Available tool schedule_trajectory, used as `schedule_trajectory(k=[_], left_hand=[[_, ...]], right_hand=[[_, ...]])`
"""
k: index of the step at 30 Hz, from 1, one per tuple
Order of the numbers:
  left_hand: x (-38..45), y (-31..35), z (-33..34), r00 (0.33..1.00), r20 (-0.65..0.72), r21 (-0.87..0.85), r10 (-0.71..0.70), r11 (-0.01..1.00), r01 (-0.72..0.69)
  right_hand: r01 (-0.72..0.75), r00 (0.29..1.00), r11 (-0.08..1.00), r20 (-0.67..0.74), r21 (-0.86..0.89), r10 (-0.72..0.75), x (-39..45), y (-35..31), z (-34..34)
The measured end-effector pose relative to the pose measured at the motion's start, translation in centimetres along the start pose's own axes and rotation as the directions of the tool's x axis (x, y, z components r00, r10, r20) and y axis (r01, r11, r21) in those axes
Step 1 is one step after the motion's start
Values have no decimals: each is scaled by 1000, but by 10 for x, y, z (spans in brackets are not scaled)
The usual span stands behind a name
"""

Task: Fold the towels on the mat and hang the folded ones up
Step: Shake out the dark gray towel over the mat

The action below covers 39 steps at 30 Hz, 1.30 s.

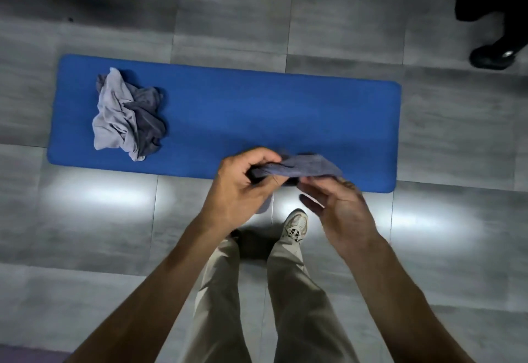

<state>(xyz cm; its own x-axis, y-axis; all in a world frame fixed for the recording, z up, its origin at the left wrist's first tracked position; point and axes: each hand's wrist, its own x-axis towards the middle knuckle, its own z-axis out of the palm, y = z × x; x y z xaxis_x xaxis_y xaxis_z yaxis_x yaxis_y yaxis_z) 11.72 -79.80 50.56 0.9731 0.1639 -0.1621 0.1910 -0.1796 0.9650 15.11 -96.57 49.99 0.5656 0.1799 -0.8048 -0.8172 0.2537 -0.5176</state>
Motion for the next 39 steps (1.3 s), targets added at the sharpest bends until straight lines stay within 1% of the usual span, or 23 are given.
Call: schedule_trajectory(k=[2,4,5,7,9,11,13,15,17,20,21,23,24,25,26,27,29,30,31,32,35,38,39], left_hand=[[3,-10,0,993,112,33,29,999,-33],[7,-24,-1,980,198,97,8,995,-28],[8,-33,-3,970,242,112,-12,994,-16],[10,-44,-9,953,298,124,-43,992,6],[13,-53,-17,943,328,93,-48,996,19],[17,-60,-30,927,375,60,-12,998,-11],[23,-69,-49,929,371,78,12,996,-44],[30,-85,-73,957,289,127,18,990,-57],[38,-109,-96,984,178,210,-19,978,-19],[48,-152,-131,991,74,347,-116,934,83],[50,-166,-140,986,76,442,-148,891,100],[51,-187,-156,967,95,668,-238,735,115],[51,-192,-162,950,119,745,-288,658,105],[50,-196,-168,926,165,783,-339,616,86],[49,-197,-173,891,232,782,-389,619,66],[46,-198,-179,843,311,759,-439,649,58],[41,-204,-192,732,442,727,-519,685,47],[39,-207,-197,690,468,736,-552,676,41],[37,-211,-203,675,461,755,-576,654,42],[36,-216,-206,686,434,771,-584,635,53],[47,-234,-209,804,265,826,-533,555,96],[75,-253,-209,856,101,719,-507,632,289],[86,-260,-208,886,53,680,-460,667,305]], right_hand=[[48,970,968,-219,-248,-104,33,27,-6],[128,876,888,-370,-442,-311,69,56,-12],[184,819,797,-358,-576,-448,88,70,-17],[291,748,573,-191,-767,-635,120,93,-25],[323,733,429,-64,-844,-677,152,112,-32],[242,759,382,-71,-892,-647,176,123,-38],[109,794,352,-131,-930,-593,192,128,-48],[-11,810,332,-203,-943,-550,203,127,-63],[-117,789,353,-303,-928,-535,206,121,-79],[-157,736,383,-367,-910,-569,208,113,-94],[-139,710,449,-405,-883,-577,206,110,-96],[-120,664,623,-529,-773,-528,201,106,-106],[-126,641,667,-573,-735,-511,198,106,-113],[-150,624,662,-590,-734,-513,193,105,-123],[-171,624,621,-572,-765,-533,190,105,-135],[-181,649,577,-537,-797,-539,185,102,-144],[-155,748,514,-440,-844,-496,178,96,-162],[-145,792,503,-404,-852,-458,177,92,-170],[-142,819,491,-380,-859,-429,176,86,-174],[-143,828,474,-368,-869,-424,177,81,-176],[-137,816,422,-344,-896,-465,199,62,-170],[-107,843,343,-268,-933,-466,239,39,-150],[-74,848,338,-237,-938,-474,253,31,-141]])
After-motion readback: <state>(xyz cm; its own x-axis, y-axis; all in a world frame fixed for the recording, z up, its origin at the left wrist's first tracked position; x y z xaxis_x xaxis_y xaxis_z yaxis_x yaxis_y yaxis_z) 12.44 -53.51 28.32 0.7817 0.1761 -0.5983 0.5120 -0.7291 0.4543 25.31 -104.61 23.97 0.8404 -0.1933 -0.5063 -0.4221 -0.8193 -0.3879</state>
